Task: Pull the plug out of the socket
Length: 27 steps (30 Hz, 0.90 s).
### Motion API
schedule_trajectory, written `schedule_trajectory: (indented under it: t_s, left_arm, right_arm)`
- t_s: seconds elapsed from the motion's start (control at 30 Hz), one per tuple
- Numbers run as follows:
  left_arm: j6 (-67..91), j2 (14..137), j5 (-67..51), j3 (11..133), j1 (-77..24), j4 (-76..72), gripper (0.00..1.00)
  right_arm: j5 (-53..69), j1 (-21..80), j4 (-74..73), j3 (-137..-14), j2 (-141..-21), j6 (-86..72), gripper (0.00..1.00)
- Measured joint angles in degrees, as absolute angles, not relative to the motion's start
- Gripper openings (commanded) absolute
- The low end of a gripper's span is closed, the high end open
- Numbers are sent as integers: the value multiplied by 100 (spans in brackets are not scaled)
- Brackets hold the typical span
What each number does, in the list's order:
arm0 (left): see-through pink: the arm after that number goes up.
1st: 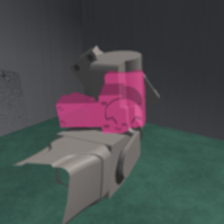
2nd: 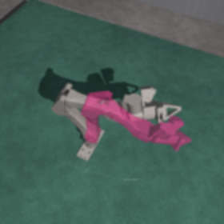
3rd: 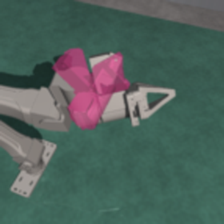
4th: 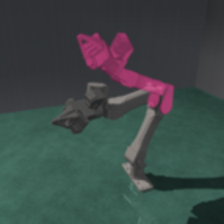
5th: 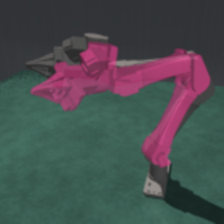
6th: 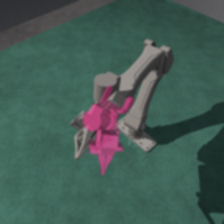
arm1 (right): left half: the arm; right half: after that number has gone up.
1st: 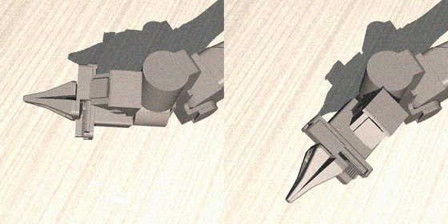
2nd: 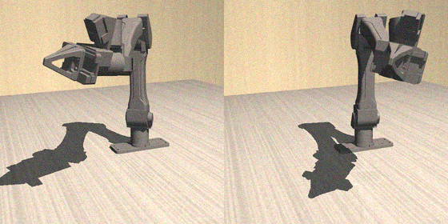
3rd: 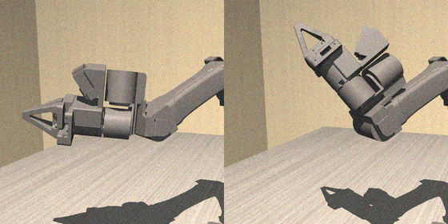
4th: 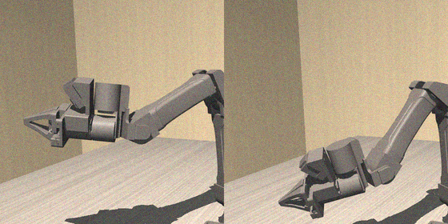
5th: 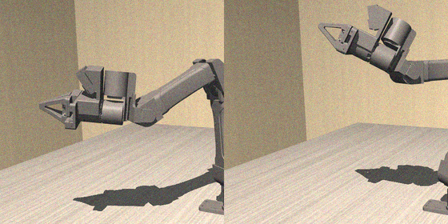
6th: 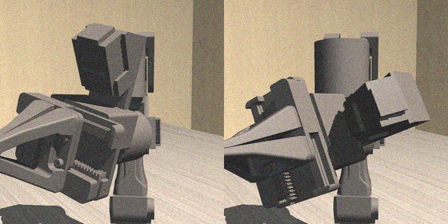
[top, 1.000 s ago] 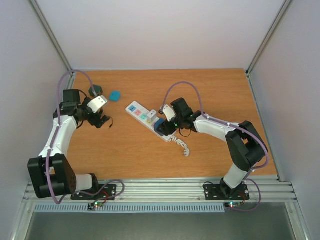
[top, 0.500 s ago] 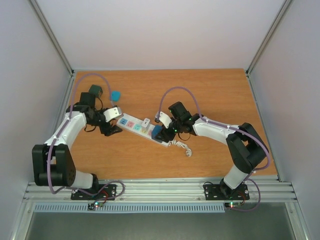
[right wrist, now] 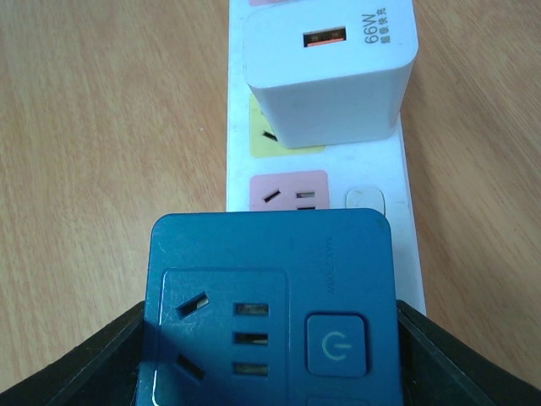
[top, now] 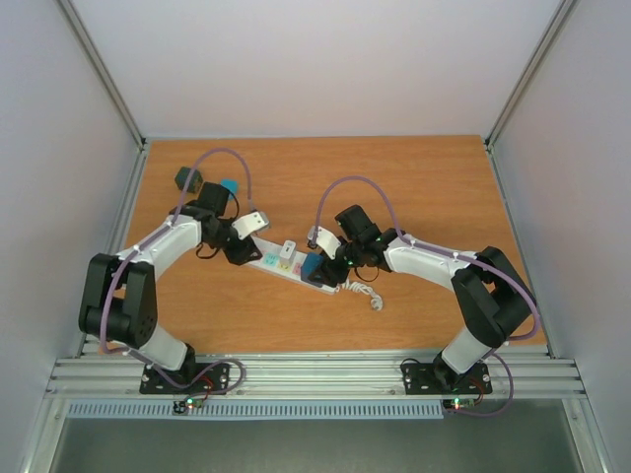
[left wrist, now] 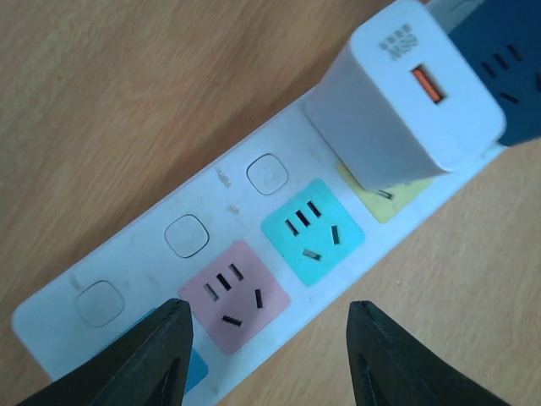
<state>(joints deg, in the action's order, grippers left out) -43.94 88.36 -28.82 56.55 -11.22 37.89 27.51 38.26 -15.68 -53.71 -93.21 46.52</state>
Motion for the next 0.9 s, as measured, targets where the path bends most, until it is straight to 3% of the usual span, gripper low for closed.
schedule_trajectory:
  t_s: [0.17, 0.3, 0.9]
  left_arm:
    - [-3367, 8919, -2359, 5623, -1448, 3627, 55]
    - [-2779, 8919, -1959, 5570, -1723, 3577, 55]
    - [-1540, 9260, -779, 5548, -2517, 3291, 54]
  right_arm:
    - [2757, 3833, -1702, -5371, -9314, 4550, 86]
    - [2768, 3844, -1879, -5363, -9314, 4471, 93]
    - [2504, 3922, -1820, -5264, -9251, 4333, 80]
